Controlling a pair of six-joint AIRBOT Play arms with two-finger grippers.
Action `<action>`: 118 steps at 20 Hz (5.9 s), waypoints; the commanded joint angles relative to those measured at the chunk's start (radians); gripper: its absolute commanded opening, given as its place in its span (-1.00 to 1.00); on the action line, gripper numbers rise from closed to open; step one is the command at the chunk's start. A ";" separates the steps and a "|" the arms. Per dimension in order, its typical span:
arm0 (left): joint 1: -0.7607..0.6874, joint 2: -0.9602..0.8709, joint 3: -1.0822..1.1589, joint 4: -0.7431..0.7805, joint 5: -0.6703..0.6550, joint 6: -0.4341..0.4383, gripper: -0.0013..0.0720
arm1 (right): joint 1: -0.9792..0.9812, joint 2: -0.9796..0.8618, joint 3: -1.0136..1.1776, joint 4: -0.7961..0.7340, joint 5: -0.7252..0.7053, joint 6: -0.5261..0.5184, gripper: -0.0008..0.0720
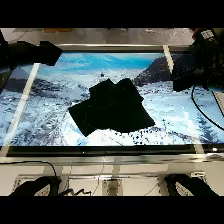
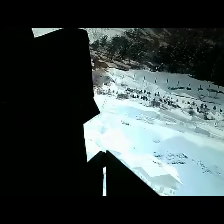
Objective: Fold the clothes and pants, and hang the long-sleeved shirts on hangers.
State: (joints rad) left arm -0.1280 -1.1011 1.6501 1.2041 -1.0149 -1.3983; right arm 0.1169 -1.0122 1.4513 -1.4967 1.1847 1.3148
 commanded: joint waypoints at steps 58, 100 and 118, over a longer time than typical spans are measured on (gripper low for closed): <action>0.001 -0.006 0.000 0.157 0.000 0.000 0.94 | 0.783 -0.842 -0.013 -0.053 -0.660 -0.106 0.22; 0.029 -0.028 -0.891 -0.135 -0.044 0.108 0.80 | -0.773 -0.250 -0.053 0.140 0.026 0.082 -0.89; 0.151 -0.412 -0.938 -0.835 0.066 0.500 -0.85 | -0.771 -0.257 -0.053 0.206 -0.001 0.079 -0.89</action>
State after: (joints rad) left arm 0.0124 -1.4742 0.7048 0.5491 -0.9760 -0.9863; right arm -0.6529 -1.2690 1.3983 -1.3426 1.2018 1.3933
